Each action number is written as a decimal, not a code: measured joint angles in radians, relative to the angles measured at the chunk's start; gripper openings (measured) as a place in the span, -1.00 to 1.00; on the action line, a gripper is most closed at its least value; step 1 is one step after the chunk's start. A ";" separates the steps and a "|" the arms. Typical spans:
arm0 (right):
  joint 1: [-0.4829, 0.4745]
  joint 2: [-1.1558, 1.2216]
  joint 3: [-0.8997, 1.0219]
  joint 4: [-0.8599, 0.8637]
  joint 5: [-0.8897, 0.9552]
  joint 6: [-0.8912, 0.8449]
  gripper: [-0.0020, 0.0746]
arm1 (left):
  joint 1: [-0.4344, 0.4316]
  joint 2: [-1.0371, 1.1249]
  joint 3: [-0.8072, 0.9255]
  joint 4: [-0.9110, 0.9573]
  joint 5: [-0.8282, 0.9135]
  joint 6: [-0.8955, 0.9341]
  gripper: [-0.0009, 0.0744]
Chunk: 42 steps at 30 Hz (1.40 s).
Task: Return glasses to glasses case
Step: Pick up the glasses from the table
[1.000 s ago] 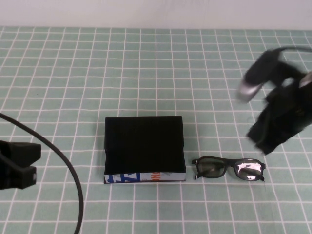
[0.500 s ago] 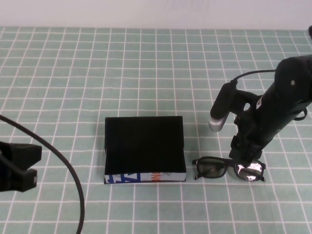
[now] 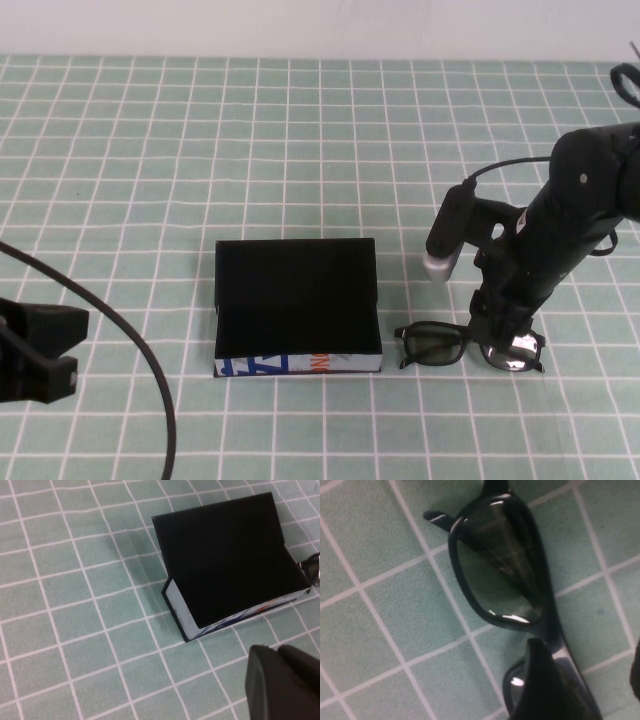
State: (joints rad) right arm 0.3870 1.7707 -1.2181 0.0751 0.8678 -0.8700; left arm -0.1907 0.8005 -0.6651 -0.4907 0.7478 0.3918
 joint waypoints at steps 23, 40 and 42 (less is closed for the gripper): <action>0.000 0.089 -0.002 0.041 -0.028 -0.061 -0.16 | 0.000 0.000 0.000 0.000 0.005 0.016 -0.98; 0.005 0.078 -0.041 0.063 0.060 -0.088 -0.91 | 0.000 0.000 0.000 0.000 0.005 0.016 -0.98; 0.005 0.084 -0.075 0.063 0.092 -0.090 -0.91 | 0.000 0.000 0.000 0.000 0.005 0.016 -0.98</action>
State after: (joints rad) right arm 0.3919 1.8552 -1.2928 0.1386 0.9596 -0.9599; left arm -0.1907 0.8005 -0.6651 -0.4907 0.7528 0.4073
